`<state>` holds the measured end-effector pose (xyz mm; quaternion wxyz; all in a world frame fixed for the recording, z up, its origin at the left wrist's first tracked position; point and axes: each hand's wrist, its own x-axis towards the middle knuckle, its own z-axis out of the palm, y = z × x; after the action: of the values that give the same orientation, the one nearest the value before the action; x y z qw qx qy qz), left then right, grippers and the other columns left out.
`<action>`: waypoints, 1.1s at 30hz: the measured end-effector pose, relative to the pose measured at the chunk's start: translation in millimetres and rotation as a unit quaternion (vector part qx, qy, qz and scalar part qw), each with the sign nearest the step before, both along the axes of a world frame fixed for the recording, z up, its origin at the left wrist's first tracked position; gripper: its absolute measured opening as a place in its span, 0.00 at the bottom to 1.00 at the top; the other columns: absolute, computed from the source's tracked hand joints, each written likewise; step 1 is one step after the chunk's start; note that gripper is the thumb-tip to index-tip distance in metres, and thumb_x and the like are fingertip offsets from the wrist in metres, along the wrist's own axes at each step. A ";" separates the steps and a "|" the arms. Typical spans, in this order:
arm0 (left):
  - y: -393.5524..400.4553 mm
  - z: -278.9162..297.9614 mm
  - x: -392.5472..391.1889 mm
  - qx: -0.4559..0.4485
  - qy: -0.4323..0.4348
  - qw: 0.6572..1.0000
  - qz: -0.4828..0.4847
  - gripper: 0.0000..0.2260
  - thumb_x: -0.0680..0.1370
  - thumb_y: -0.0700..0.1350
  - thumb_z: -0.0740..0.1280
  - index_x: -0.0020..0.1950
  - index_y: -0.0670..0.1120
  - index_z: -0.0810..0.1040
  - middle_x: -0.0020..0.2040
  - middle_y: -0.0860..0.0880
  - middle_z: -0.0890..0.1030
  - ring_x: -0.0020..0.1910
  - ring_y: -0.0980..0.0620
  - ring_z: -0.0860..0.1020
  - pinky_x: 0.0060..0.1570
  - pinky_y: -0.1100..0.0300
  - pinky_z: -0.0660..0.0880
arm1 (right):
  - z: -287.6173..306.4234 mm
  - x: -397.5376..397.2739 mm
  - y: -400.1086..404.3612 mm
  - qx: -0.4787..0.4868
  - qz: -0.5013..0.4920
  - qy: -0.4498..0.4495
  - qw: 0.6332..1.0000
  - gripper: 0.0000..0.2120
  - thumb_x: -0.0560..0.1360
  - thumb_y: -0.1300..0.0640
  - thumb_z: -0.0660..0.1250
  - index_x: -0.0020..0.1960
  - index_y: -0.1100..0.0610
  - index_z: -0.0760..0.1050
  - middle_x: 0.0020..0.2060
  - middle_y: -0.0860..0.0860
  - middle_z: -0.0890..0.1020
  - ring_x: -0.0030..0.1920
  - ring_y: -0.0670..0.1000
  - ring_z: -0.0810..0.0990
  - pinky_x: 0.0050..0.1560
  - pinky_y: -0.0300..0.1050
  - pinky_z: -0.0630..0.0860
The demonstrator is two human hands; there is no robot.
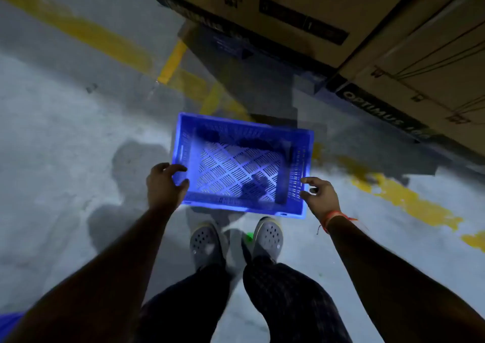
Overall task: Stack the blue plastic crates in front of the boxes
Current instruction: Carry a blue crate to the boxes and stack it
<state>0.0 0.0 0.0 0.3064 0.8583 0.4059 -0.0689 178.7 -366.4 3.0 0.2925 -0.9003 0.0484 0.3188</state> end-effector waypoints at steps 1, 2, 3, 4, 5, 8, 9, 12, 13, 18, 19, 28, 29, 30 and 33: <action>3.3 -20.8 1.6 -0.003 0.015 1.000 0.006 0.16 0.67 0.50 0.73 0.54 0.54 0.85 0.62 0.40 0.77 0.63 0.39 0.75 0.64 0.49 0.70 | -19.4 5.5 -0.7 -0.004 0.010 -0.020 1.000 0.16 0.68 0.60 0.74 0.55 0.51 0.83 0.54 0.51 0.81 0.49 0.53 0.81 0.51 0.44 0.77; 7.8 -38.2 3.2 0.000 0.046 0.999 0.020 0.15 0.68 0.49 0.75 0.55 0.55 0.84 0.66 0.39 0.74 0.66 0.39 0.73 0.66 0.49 0.68 | -36.7 10.7 -3.2 -0.020 0.019 -0.030 0.999 0.16 0.68 0.58 0.74 0.55 0.50 0.83 0.55 0.53 0.81 0.52 0.53 0.81 0.55 0.48 0.78; 11.8 -59.0 3.7 -0.001 0.074 0.997 0.021 0.16 0.69 0.48 0.76 0.56 0.56 0.84 0.68 0.39 0.72 0.69 0.39 0.70 0.67 0.49 0.67 | -60.1 15.1 -9.3 -0.035 0.022 -0.033 0.999 0.16 0.67 0.57 0.74 0.55 0.49 0.83 0.56 0.54 0.81 0.54 0.53 0.80 0.59 0.49 0.77; 14.0 -76.3 3.4 -0.006 0.094 0.995 0.023 0.17 0.69 0.48 0.76 0.57 0.58 0.83 0.70 0.39 0.71 0.71 0.39 0.68 0.68 0.49 0.66 | -75.4 16.8 -11.9 -0.043 0.008 -0.019 0.999 0.17 0.67 0.57 0.75 0.55 0.47 0.82 0.57 0.55 0.79 0.56 0.54 0.79 0.61 0.50 0.77; 16.5 -92.4 3.7 -0.004 0.104 0.994 0.016 0.18 0.69 0.49 0.76 0.58 0.58 0.83 0.70 0.38 0.70 0.72 0.39 0.67 0.68 0.49 0.66 | -97.5 18.1 -19.2 -0.051 0.001 -0.021 0.998 0.18 0.67 0.56 0.75 0.56 0.46 0.82 0.58 0.56 0.78 0.57 0.54 0.78 0.63 0.50 0.76; 27.8 -130.5 9.3 -0.021 0.094 0.995 -0.013 0.22 0.69 0.53 0.72 0.63 0.54 0.82 0.67 0.33 0.71 0.71 0.37 0.68 0.67 0.47 0.70 | -134.9 23.8 -28.8 -0.040 -0.012 -0.020 0.999 0.18 0.67 0.55 0.75 0.55 0.44 0.81 0.59 0.54 0.77 0.56 0.55 0.79 0.61 0.54 0.78; 32.0 -137.8 13.0 -0.032 0.079 0.996 -0.017 0.24 0.68 0.52 0.72 0.64 0.53 0.82 0.63 0.31 0.73 0.67 0.36 0.70 0.64 0.46 0.72 | -144.5 27.1 -29.7 -0.015 -0.027 -0.007 0.999 0.17 0.67 0.56 0.75 0.55 0.45 0.82 0.57 0.53 0.79 0.55 0.55 0.81 0.60 0.54 0.78; 50.6 -155.6 21.9 -0.043 0.043 0.998 -0.011 0.22 0.69 0.46 0.78 0.63 0.52 0.83 0.46 0.35 0.77 0.46 0.37 0.77 0.48 0.49 0.77 | -158.1 37.2 -20.0 0.063 -0.074 0.037 0.995 0.13 0.70 0.62 0.75 0.51 0.48 0.82 0.51 0.52 0.84 0.50 0.54 0.83 0.55 0.49 0.79; 55.3 -157.3 24.4 -0.054 0.047 0.997 -0.010 0.22 0.69 0.43 0.79 0.62 0.51 0.83 0.42 0.36 0.76 0.40 0.40 0.76 0.42 0.52 0.74 | -161.8 39.7 -17.3 0.078 -0.079 0.044 0.993 0.13 0.71 0.65 0.74 0.50 0.49 0.82 0.50 0.53 0.84 0.49 0.53 0.82 0.52 0.46 0.79; 61.5 -147.2 22.9 -0.135 0.061 0.989 -0.007 0.14 0.67 0.56 0.75 0.50 0.68 0.82 0.38 0.39 0.80 0.33 0.51 0.73 0.37 0.57 0.71 | -147.5 41.7 -19.4 0.117 -0.093 0.042 0.988 0.13 0.72 0.69 0.71 0.51 0.54 0.82 0.44 0.54 0.83 0.42 0.50 0.79 0.42 0.34 0.78; 60.6 -138.6 18.5 -0.137 0.071 0.988 -0.013 0.13 0.66 0.56 0.75 0.48 0.69 0.81 0.38 0.41 0.79 0.32 0.52 0.72 0.36 0.58 0.70 | -134.8 40.7 -24.1 0.120 -0.098 0.036 0.987 0.13 0.72 0.69 0.72 0.52 0.55 0.82 0.43 0.53 0.83 0.41 0.47 0.78 0.44 0.35 0.77; 0.5 77.6 -8.8 -0.174 0.066 0.982 -0.022 0.16 0.64 0.58 0.73 0.49 0.74 0.80 0.40 0.48 0.84 0.28 0.60 0.73 0.35 0.59 0.71 | 85.1 -3.3 -94.7 0.119 -0.116 0.044 0.985 0.15 0.72 0.67 0.72 0.58 0.58 0.82 0.42 0.53 0.81 0.38 0.42 0.76 0.43 0.30 0.75; -9.3 111.9 -9.9 -0.168 0.072 0.983 -0.035 0.15 0.65 0.59 0.72 0.50 0.71 0.81 0.39 0.46 0.84 0.26 0.58 0.72 0.33 0.60 0.70 | 112.7 -11.3 -105.1 0.117 -0.126 0.043 0.984 0.15 0.73 0.66 0.72 0.58 0.57 0.82 0.44 0.53 0.82 0.41 0.44 0.78 0.47 0.34 0.77; -19.1 142.6 -11.0 -0.155 0.069 0.984 -0.051 0.15 0.66 0.58 0.71 0.52 0.67 0.82 0.40 0.45 0.84 0.28 0.55 0.75 0.34 0.59 0.71 | 140.9 -19.2 -115.0 0.114 -0.133 0.042 0.984 0.15 0.73 0.66 0.72 0.58 0.56 0.83 0.46 0.53 0.84 0.45 0.47 0.79 0.51 0.41 0.79; -46.4 227.7 -12.3 -0.119 0.056 0.986 -0.100 0.17 0.69 0.55 0.68 0.57 0.57 0.84 0.44 0.51 0.84 0.42 0.51 0.82 0.47 0.55 0.75 | 212.8 -43.3 -143.6 0.095 -0.148 0.016 0.984 0.14 0.73 0.66 0.71 0.55 0.53 0.83 0.49 0.52 0.85 0.49 0.49 0.81 0.58 0.49 0.77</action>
<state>-12.3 -46.4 227.7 0.3747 0.8465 0.3238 -0.1953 135.4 -510.0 215.8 0.4199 -0.8460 0.1550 0.2897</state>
